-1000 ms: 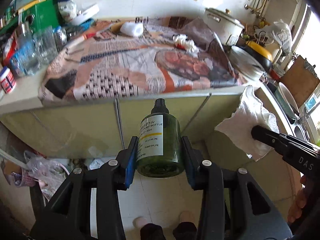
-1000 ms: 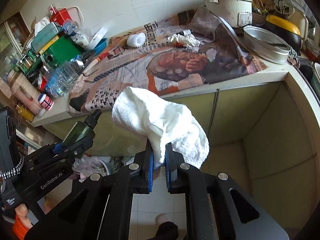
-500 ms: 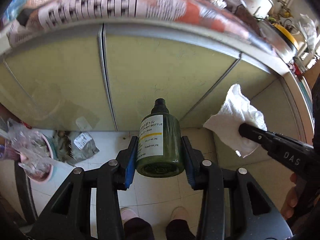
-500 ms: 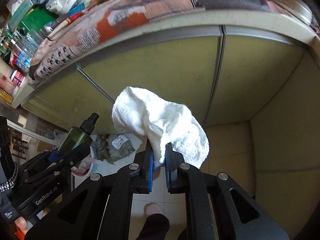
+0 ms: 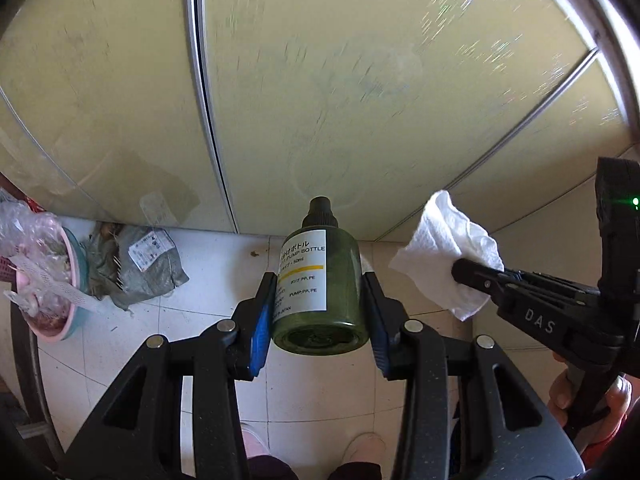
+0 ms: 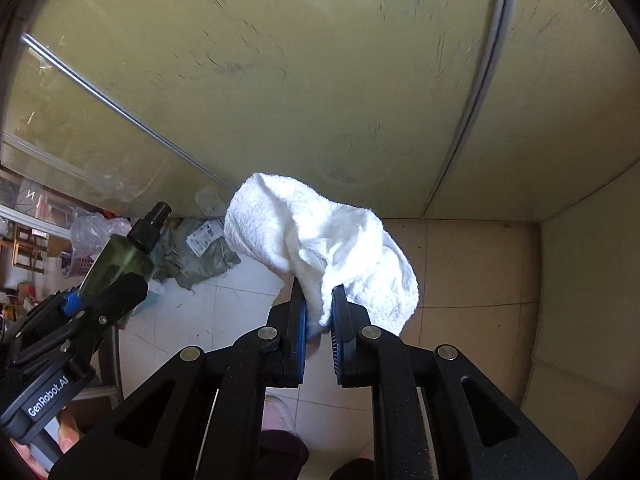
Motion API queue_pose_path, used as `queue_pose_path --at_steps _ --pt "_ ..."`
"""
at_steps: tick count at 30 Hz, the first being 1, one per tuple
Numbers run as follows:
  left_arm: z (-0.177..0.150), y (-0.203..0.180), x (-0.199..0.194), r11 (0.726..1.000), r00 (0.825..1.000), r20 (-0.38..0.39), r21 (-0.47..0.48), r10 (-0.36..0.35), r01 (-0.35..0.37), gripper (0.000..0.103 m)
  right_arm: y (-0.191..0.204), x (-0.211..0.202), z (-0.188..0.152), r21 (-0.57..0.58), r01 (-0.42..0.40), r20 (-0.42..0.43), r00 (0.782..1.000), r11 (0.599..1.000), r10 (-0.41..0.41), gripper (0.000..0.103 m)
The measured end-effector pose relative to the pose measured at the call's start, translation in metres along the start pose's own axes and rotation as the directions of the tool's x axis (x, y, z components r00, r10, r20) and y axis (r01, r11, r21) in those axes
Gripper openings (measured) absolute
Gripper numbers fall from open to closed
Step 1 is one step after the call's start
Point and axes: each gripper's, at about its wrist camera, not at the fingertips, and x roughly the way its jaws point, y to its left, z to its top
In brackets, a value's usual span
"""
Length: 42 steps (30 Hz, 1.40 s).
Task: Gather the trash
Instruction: 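Open the left tool over the bin while the right tool drops the tissue, then raise both tools back up over the newspaper-covered counter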
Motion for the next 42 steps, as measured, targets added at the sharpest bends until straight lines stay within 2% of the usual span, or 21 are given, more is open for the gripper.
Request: queue_pose_path --at_steps 4,8,10,15,19,24,29,33,37,42 --pt "-0.007 0.006 0.031 1.0 1.0 -0.018 -0.008 0.007 -0.007 0.041 -0.007 0.028 0.002 -0.016 -0.031 -0.02 0.999 0.999 0.031 0.014" --pt "-0.012 0.008 0.054 1.0 0.999 -0.042 -0.005 0.014 -0.014 0.041 -0.02 0.039 0.004 0.02 -0.049 -0.03 0.998 0.999 0.05 0.035" --pt "-0.013 0.006 0.062 1.0 0.999 -0.053 -0.004 0.008 -0.008 0.041 -0.023 0.036 0.002 0.035 -0.064 -0.022 0.998 0.997 0.065 0.036" --pt "-0.015 -0.007 0.08 1.0 0.996 -0.088 0.029 -0.004 0.006 0.041 -0.027 0.022 0.003 0.027 -0.003 -0.002 1.0 1.0 0.003 0.037" --pt "-0.015 -0.025 0.092 0.997 0.993 -0.122 0.071 -0.008 0.017 0.041 -0.038 0.012 0.004 0.036 0.006 -0.004 1.0 0.999 -0.005 0.037" --pt "-0.013 -0.037 0.095 0.995 0.99 -0.139 0.099 -0.011 0.025 0.05 -0.048 0.007 0.009 0.052 0.009 0.004 1.0 0.999 -0.009 0.037" --pt "-0.01 -0.043 0.074 0.994 0.991 -0.13 0.111 -0.007 0.022 0.05 -0.049 -0.012 0.011 0.06 0.008 0.025 1.0 0.998 -0.009 0.037" --pt "-0.003 -0.048 0.038 0.992 0.994 -0.108 0.124 -0.002 0.015 0.05 -0.041 -0.036 0.012 0.056 0.016 0.041 0.999 0.998 -0.018 0.037" --pt "0.01 -0.052 -0.016 0.99 0.997 -0.072 0.144 0.002 0.008 0.05 -0.022 -0.076 0.015 0.05 0.021 0.067 0.997 0.999 -0.025 0.037" --pt "0.036 -0.059 -0.11 0.985 1.0 0.008 0.17 -0.005 0.004 0.05 0.01 -0.147 0.02 0.038 0.021 0.128 0.991 0.999 -0.026 0.037"
